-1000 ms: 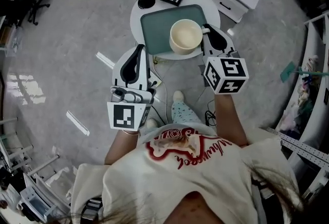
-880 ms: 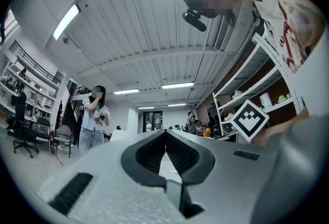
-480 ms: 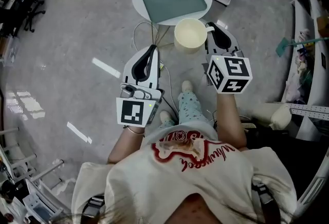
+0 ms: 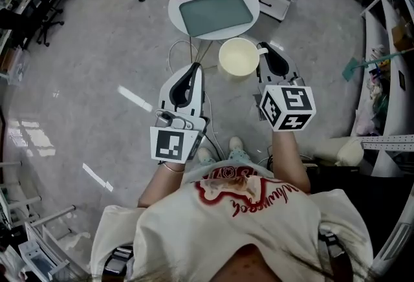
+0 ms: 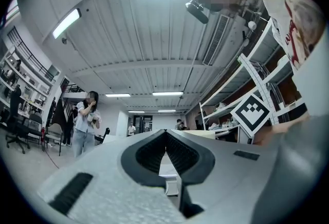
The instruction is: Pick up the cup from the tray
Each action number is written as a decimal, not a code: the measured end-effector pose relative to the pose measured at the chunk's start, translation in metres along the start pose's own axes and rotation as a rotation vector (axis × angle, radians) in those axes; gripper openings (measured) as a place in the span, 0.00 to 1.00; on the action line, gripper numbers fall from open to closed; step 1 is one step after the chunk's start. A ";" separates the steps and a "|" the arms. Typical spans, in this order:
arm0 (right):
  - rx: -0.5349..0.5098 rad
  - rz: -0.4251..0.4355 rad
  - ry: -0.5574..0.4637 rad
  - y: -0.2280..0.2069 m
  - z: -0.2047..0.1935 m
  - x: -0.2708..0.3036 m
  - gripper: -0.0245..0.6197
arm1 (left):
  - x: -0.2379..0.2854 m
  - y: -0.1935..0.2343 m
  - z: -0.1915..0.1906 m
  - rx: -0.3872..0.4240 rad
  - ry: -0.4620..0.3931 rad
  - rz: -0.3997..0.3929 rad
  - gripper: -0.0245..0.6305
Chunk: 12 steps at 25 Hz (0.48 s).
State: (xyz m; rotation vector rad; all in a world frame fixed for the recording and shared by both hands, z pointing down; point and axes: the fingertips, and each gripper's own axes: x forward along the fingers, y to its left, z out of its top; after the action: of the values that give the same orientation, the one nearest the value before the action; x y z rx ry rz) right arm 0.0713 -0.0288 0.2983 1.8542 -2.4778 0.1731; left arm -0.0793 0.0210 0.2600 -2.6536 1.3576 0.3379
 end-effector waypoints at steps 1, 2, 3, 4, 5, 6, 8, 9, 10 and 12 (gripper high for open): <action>0.003 0.000 -0.008 -0.003 0.001 -0.002 0.10 | 0.000 -0.003 0.001 0.000 -0.001 0.001 0.06; 0.007 0.000 -0.015 -0.005 0.002 -0.004 0.10 | 0.000 -0.006 0.001 -0.001 0.000 0.002 0.06; 0.010 0.000 -0.020 -0.007 0.002 -0.006 0.10 | 0.000 -0.009 0.001 -0.001 0.003 0.003 0.06; 0.013 0.002 -0.024 -0.008 0.002 -0.007 0.10 | -0.001 -0.011 0.001 0.000 0.007 0.004 0.06; 0.014 0.004 -0.027 -0.008 0.003 -0.008 0.10 | -0.001 -0.012 0.001 0.001 0.011 0.006 0.06; 0.014 0.006 -0.029 -0.008 0.003 -0.008 0.10 | -0.001 -0.013 0.001 0.002 0.012 0.008 0.06; 0.010 0.011 -0.031 -0.007 0.003 -0.009 0.10 | 0.000 -0.015 0.002 0.007 0.013 0.009 0.06; 0.010 0.015 -0.031 -0.007 0.004 -0.010 0.10 | 0.000 -0.017 0.002 0.009 0.015 0.009 0.06; 0.012 0.019 -0.031 -0.007 0.004 -0.010 0.10 | 0.000 -0.018 0.002 0.009 0.017 0.009 0.06; 0.021 0.028 -0.031 -0.006 0.003 -0.010 0.10 | 0.000 -0.019 0.001 0.009 0.023 0.013 0.06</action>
State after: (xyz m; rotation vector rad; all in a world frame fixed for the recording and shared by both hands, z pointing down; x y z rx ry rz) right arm 0.0800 -0.0212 0.2947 1.8451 -2.5323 0.1732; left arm -0.0640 0.0326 0.2595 -2.6500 1.3807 0.3034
